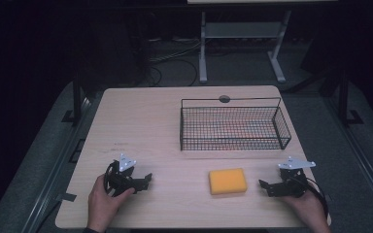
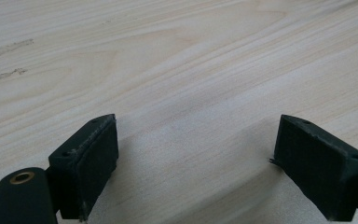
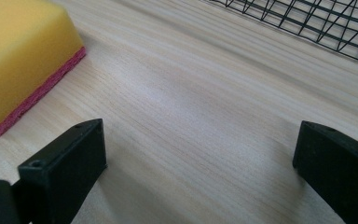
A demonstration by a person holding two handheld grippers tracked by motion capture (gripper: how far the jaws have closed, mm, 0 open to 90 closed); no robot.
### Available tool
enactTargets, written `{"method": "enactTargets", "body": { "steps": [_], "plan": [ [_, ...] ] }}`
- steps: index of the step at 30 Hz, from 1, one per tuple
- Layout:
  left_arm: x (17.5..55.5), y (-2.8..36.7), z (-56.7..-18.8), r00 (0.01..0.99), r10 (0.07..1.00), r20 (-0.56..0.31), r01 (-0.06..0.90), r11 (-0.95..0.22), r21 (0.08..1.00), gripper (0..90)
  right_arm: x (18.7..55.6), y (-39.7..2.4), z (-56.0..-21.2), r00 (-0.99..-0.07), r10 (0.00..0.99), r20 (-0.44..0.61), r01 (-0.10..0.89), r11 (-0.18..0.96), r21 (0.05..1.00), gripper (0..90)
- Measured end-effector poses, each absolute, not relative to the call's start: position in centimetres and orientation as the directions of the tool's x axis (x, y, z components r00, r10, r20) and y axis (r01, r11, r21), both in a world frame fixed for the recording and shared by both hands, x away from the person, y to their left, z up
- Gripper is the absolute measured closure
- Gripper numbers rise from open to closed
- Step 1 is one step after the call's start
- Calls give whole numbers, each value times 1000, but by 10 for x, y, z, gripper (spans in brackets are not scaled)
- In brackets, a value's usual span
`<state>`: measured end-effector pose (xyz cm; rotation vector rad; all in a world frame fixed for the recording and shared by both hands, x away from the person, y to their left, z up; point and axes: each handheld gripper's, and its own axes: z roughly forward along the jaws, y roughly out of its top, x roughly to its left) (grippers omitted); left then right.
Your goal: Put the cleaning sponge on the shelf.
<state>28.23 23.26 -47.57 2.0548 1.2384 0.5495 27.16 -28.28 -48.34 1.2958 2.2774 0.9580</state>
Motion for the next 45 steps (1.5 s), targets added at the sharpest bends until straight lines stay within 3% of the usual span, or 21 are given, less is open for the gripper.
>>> {"method": "enactTargets", "body": {
  "steps": [5,12,13,14,16,17,18,19,20,21,22,45],
  "plan": [
    [282,233,-476,462,887,14,606,-327,725,129,272,-283,-483,-521,853,28,616,353,704,33],
    [282,233,-476,462,887,15,606,-327,725,129,270,-285,-474,-531,846,49,627,353,695,288],
    [282,233,-476,462,887,15,606,-327,725,129,270,-285,-474,-531,846,49,627,353,695,288],
    [282,233,-476,461,887,14,606,-327,725,129,268,-286,-468,-539,839,71,624,342,703,413],
    [282,233,-476,461,887,15,606,-327,725,129,267,-286,-464,-551,830,89,621,336,709,540],
    [282,233,-476,461,887,15,606,-327,725,129,267,-286,-464,-551,830,89,621,336,709,540],
    [282,233,-476,462,887,14,606,-327,725,129,266,-285,-462,-568,817,105,621,342,705,653],
    [282,233,-476,462,887,14,606,-327,725,129,266,-285,-462,-568,817,105,621,342,705,653],
    [282,233,-476,461,887,15,606,-327,725,130,264,-284,-459,-590,798,120,615,349,707,769],
    [282,233,-476,461,887,15,606,-327,725,130,264,-284,-459,-590,798,120,615,349,707,769],
    [282,233,-476,462,887,16,606,-328,725,130,262,-282,-457,-606,784,133,607,347,715,876],
    [282,232,-476,461,888,14,607,-327,725,130,249,-253,-443,-744,646,169,539,430,724,896]
  ]
}}
